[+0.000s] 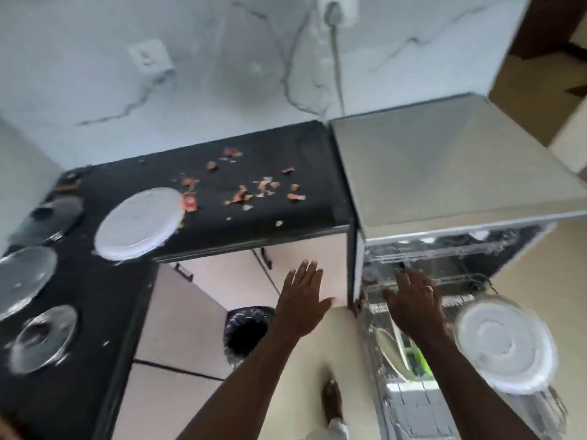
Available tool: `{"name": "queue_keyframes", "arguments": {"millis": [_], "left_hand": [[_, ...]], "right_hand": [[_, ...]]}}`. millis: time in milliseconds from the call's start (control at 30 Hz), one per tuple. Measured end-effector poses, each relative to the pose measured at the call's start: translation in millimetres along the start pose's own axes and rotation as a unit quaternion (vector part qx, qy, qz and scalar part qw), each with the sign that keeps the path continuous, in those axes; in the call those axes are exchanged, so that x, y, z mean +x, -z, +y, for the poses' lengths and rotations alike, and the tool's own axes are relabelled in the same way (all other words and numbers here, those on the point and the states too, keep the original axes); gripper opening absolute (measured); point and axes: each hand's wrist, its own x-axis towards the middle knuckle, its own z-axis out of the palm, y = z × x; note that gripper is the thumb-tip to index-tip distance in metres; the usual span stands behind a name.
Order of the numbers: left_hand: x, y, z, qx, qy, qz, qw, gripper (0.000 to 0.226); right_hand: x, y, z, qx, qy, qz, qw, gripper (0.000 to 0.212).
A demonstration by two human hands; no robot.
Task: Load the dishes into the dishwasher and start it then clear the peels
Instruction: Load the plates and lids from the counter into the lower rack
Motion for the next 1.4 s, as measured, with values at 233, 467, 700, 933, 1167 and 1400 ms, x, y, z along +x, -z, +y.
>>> {"name": "queue_keyframes", "arguments": {"millis": [233, 467, 700, 933, 1167, 1400], "left_hand": [[-60, 48, -104, -0.035, 0.138, 0.058, 0.988, 0.094], [-99, 67, -223, -0.024, 0.246, 0.074, 0.966, 0.075], [-104, 90, -373, -0.051, 0.309, 0.081, 0.946, 0.076], [-86, 97, -477, -0.094, 0.334, 0.065, 0.936, 0.078], [-58, 98, -532, -0.184, 0.414, 0.084, 0.888, 0.074], [-37, 103, -545, -0.228, 0.47, 0.074, 0.849, 0.079]], "right_hand": [[25, -8, -121, -0.024, 0.129, 0.003, 0.991, 0.057], [50, -39, -257, -0.023, 0.244, -0.052, 0.968, 0.056], [103, -95, -418, -0.048, 0.292, -0.075, 0.952, 0.06], [139, -137, -536, -0.08, 0.307, -0.112, 0.942, 0.055], [197, -161, -601, -0.104, 0.299, -0.149, 0.937, 0.059], [265, -172, -653, -0.117, 0.307, -0.157, 0.931, 0.054]]}}
